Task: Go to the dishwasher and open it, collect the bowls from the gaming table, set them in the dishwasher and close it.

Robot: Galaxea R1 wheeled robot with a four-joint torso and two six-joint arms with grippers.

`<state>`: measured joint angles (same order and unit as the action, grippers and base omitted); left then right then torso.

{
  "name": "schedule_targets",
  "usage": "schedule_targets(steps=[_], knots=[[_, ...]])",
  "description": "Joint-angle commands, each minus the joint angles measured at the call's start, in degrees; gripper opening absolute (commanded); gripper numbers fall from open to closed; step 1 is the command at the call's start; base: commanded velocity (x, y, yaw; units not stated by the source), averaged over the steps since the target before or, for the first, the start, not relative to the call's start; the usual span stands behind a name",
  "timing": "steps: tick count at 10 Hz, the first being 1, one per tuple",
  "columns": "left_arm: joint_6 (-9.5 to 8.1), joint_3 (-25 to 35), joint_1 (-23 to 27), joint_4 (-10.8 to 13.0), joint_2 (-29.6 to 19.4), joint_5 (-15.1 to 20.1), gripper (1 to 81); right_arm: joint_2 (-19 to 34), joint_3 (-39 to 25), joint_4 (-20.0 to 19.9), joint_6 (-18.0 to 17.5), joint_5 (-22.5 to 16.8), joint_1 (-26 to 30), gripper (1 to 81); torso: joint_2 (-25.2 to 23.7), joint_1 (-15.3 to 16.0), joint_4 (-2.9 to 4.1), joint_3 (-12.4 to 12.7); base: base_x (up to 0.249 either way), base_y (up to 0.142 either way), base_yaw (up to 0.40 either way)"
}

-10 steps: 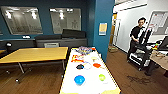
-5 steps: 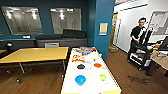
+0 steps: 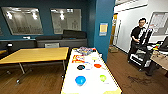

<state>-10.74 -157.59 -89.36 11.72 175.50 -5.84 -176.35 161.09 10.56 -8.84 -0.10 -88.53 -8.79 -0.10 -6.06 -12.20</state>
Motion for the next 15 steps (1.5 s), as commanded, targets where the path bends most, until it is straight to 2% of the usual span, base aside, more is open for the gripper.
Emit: schedule_targets(steps=[1,12,15], knots=[[0.10,0.2,2.5,-0.3,0.2,2.9,81.1,0.1,0.1,0.3,0.0,-3.2,3.0,81.1,0.0,0.1,0.00,0.0,0.089,0.000,0.000],[0.11,0.2,2.5,-0.1,0.2,2.8,81.1,0.6,0.8,0.0,-0.6,-2.8,3.4,81.1,0.0,0.1,0.00,0.0,0.110,0.000,0.000],[0.11,0.2,2.4,-0.2,0.4,2.8,81.1,1.2,0.6,-0.5,-0.7,-2.6,3.5,81.1,0.1,0.2,0.00,0.0,0.024,0.000,0.000]])
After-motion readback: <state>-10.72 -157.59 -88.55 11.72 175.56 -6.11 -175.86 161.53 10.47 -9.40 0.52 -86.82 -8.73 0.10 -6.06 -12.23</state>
